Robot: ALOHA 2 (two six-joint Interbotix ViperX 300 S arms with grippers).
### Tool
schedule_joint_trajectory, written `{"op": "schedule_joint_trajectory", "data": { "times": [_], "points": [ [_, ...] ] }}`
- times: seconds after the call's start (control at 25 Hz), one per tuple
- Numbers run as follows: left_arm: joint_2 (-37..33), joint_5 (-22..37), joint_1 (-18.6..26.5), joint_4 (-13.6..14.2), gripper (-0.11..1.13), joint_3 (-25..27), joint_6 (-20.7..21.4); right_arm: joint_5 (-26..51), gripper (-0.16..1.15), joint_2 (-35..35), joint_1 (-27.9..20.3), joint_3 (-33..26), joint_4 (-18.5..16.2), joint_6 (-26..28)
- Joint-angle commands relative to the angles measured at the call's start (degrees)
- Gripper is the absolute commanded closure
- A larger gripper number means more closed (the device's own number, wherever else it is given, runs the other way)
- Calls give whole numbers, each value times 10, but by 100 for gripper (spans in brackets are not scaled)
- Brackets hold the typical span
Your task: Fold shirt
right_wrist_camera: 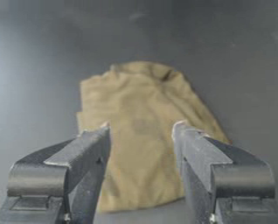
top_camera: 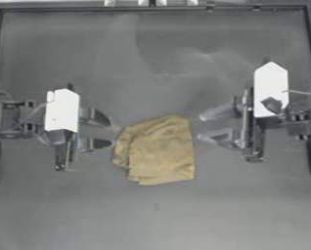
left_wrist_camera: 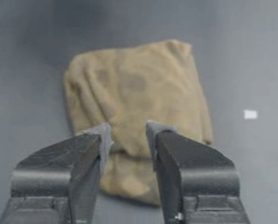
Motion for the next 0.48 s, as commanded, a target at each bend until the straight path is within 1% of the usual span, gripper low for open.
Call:
{"op": "schedule_joint_trajectory", "data": {
  "times": [0.04,0.28,0.48],
  "points": [
    [-32,18,12,-2,28,-5,-2,15,16,-38,10,1,1,-1],
    [-62,31,23,-11,29,11,-5,51,16,-78,25,16,11,-1],
    [-91,31,31,-32,29,29,-5,54,16,-98,25,28,22,-1]
  ]
}}
